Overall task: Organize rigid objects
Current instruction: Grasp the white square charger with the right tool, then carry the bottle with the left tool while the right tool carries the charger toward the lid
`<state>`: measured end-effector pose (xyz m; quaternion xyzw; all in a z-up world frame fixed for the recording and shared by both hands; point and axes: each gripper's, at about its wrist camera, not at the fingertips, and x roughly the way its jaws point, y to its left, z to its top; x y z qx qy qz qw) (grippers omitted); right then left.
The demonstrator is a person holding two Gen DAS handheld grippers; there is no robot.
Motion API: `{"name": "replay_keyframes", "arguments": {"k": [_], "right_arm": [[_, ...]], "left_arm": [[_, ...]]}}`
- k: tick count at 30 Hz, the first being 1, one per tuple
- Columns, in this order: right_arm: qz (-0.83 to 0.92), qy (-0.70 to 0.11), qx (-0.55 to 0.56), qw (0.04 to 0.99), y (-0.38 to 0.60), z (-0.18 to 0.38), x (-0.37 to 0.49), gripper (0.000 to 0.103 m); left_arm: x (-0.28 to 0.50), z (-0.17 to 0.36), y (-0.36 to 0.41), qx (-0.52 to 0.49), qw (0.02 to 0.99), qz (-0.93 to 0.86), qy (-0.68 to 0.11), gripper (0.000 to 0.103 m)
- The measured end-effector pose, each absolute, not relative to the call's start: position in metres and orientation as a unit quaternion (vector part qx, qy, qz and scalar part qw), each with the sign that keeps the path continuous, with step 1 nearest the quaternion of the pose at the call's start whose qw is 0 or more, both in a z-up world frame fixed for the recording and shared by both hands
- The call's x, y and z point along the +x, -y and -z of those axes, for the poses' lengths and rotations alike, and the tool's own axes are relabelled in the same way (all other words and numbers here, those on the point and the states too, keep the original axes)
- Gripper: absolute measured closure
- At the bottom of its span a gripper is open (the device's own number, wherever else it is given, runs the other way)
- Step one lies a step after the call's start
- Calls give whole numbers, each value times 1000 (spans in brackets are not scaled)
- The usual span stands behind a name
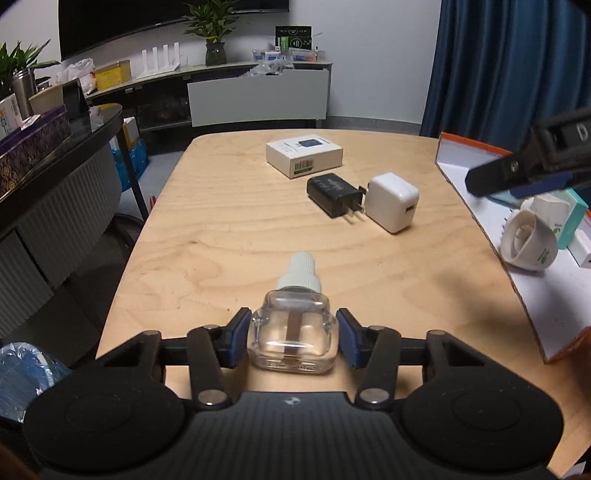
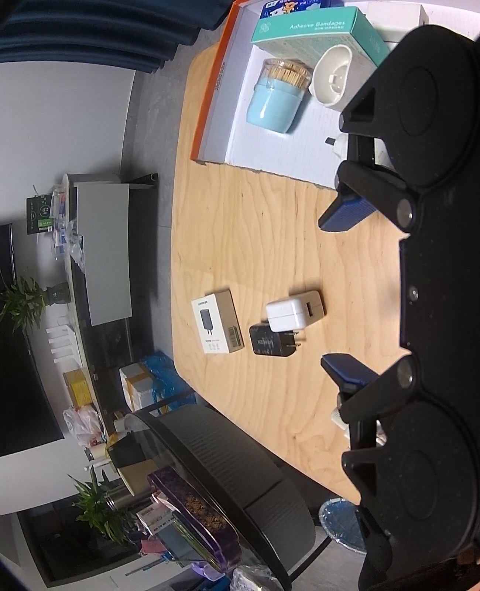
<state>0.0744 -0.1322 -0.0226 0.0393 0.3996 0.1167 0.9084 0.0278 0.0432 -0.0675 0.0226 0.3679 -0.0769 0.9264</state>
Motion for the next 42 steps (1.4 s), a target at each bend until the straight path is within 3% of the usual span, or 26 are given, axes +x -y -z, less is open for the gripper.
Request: {"name": "replay_keyframes", "arguments": {"k": [14,16,18,23,42], "right_arm": [[-146,-420,14,896,103,47,130,16],[-149,-431,4,890,97,55,142,22],[-150,-440,-11,885,89,64,152,42],[-153,-450,-23,880,84,81,163,68],[-133,-393,20,910,120,9,93,68]], "left_arm": [[48,35,-55,-35,941,44,-333,53],[54,34,-55,-39,941,42,-334,53],[60,32,-55,-43,941,41,-334,53],[70,31,-51,-41,942,38,-331,53],[69,3,-35,-49,945,36,-323,53]]}}
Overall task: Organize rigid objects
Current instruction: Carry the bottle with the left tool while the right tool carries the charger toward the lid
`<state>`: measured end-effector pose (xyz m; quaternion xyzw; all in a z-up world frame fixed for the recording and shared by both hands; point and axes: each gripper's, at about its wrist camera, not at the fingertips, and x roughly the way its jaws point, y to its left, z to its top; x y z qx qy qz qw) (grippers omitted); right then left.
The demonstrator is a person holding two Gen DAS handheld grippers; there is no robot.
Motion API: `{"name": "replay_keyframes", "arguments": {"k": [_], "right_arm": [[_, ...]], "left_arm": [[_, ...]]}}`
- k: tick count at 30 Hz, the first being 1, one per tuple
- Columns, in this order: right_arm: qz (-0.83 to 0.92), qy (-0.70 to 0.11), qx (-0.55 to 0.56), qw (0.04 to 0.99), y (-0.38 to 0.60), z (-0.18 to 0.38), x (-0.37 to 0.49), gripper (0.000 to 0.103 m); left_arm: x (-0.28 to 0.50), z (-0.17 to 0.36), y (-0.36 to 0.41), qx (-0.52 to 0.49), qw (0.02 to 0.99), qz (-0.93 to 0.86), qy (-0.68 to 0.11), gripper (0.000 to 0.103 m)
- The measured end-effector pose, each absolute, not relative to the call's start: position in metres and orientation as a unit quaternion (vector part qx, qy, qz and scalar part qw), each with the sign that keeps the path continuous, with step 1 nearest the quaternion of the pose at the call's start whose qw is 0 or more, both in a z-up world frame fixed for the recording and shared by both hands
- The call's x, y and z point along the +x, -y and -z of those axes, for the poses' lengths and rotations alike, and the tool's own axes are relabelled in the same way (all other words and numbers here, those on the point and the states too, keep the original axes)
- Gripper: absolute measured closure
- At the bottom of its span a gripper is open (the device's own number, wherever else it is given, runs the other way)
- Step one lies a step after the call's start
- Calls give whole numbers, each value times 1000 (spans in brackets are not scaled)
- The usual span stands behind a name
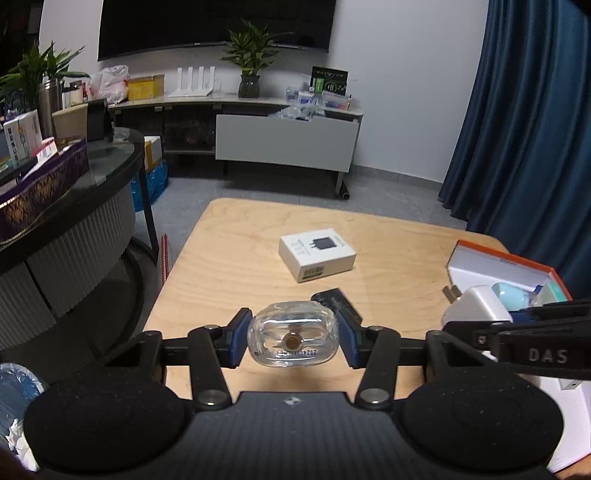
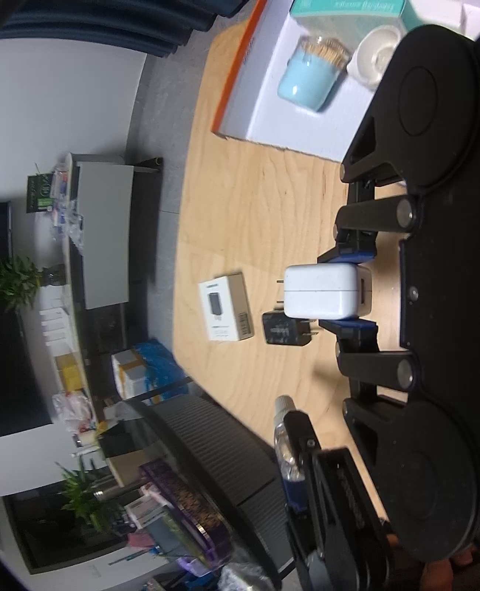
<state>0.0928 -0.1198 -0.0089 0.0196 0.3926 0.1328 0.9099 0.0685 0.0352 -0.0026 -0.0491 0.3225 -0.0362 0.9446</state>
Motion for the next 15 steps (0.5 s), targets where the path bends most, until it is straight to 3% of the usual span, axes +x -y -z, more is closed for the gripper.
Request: {"name": "replay_keyframes", "arguments": {"k": [15], "right_arm": [[-98,-377,34,920,144,-14,42,68]], "left_arm": [[52,-13,-6,-48,944,55,-321,53]]}}
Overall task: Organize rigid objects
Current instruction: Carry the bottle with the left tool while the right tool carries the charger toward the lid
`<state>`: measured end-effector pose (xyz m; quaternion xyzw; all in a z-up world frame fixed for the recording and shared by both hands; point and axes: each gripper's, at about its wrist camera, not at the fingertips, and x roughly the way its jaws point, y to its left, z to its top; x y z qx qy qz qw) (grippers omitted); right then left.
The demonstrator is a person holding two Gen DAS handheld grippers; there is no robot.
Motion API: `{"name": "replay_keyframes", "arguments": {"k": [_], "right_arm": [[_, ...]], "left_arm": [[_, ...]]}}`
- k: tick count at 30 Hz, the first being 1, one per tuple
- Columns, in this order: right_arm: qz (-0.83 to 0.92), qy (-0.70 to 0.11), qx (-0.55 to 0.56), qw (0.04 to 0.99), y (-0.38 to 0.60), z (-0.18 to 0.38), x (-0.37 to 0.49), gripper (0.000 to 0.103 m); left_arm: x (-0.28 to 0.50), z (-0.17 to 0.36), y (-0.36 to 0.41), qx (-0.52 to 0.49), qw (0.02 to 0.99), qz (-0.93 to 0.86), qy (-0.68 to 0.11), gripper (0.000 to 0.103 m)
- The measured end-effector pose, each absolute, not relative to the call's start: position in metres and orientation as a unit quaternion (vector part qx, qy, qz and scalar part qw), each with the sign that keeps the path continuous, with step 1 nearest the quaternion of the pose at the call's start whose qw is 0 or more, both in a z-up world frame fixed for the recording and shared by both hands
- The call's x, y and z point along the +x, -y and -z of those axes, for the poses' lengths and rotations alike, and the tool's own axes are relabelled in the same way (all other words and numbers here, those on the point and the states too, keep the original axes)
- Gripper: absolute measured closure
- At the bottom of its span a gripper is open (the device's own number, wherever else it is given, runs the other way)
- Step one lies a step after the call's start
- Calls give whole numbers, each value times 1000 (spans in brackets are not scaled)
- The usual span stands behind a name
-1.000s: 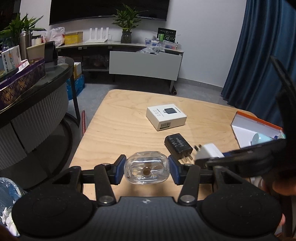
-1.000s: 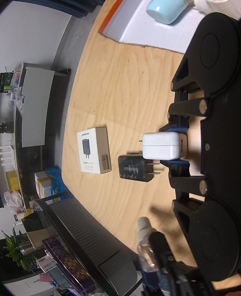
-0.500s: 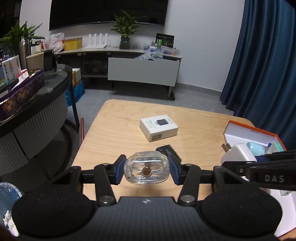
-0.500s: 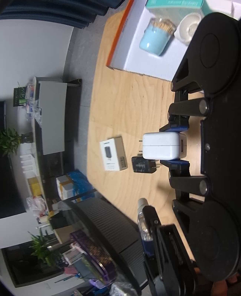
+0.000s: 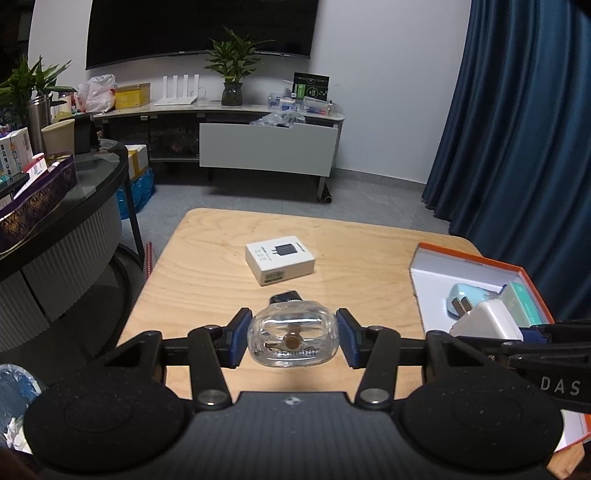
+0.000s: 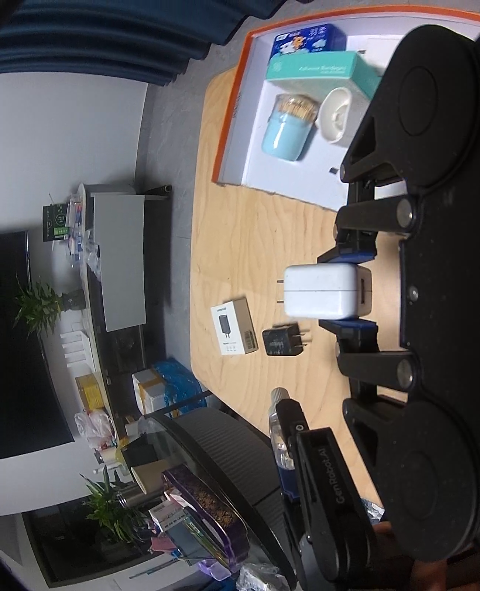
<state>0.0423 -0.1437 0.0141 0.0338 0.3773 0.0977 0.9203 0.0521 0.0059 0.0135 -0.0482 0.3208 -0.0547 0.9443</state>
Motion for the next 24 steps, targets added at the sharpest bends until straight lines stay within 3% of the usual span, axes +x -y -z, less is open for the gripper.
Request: {"name": "replay_keyframes", "arguments": {"k": [24], "right_arm": [[-56,-367,60,927,185,-21,11,68]], "left_arm": [[43,-16,33,-35,937,93,-334,53]]}}
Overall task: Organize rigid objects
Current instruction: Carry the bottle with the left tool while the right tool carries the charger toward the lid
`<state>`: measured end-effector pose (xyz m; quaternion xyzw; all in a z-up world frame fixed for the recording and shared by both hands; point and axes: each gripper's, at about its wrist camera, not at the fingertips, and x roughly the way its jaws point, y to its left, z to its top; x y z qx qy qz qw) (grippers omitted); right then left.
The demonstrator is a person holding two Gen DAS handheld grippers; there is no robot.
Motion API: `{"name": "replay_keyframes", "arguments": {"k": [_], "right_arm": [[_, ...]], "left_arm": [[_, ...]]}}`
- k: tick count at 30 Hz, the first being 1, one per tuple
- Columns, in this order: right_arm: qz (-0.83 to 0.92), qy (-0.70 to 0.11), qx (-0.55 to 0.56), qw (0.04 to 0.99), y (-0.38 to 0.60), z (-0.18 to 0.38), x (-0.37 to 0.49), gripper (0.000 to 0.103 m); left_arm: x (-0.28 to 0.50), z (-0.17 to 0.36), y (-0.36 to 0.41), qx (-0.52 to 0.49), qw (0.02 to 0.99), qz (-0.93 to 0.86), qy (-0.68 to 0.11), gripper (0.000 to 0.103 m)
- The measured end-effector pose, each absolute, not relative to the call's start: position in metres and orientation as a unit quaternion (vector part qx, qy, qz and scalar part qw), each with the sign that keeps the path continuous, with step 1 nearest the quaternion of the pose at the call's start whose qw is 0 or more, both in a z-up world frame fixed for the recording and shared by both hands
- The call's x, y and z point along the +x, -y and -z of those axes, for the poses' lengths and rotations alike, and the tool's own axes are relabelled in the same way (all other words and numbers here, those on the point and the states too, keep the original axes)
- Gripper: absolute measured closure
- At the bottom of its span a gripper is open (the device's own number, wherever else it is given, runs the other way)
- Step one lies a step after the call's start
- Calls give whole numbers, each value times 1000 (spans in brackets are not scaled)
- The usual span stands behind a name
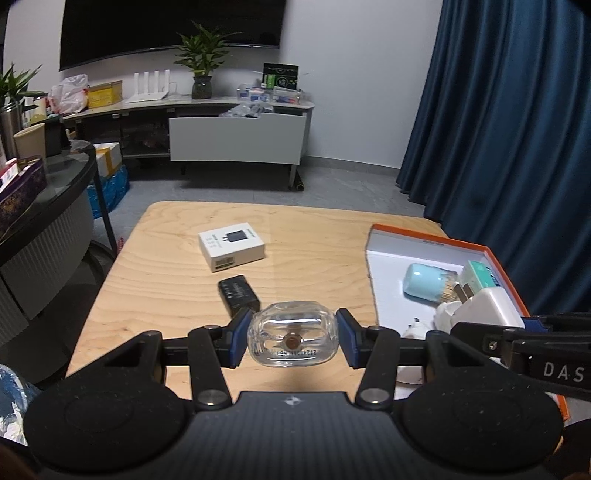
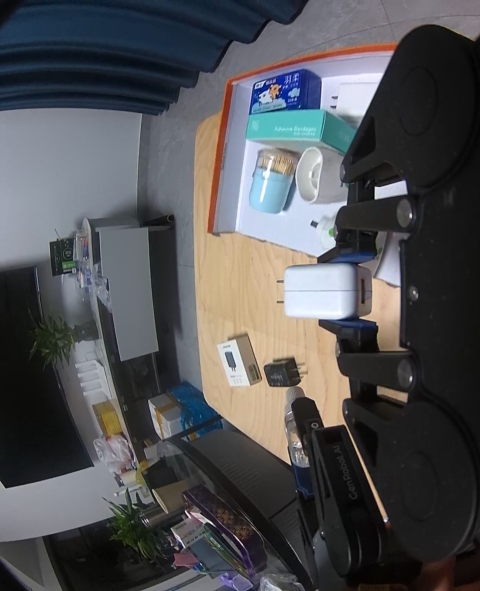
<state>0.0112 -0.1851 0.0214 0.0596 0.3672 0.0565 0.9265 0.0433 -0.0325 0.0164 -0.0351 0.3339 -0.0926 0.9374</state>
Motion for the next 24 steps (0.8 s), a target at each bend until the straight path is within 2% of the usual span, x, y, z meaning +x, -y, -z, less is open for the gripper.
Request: {"name": "replay_keyframes", "arguments": {"k": [24], "right_arm": [[3,-355,76,932,233,-25,-12,68]], "left_arm": [[42,-22,89,-12,928,166,-334,53]]}}
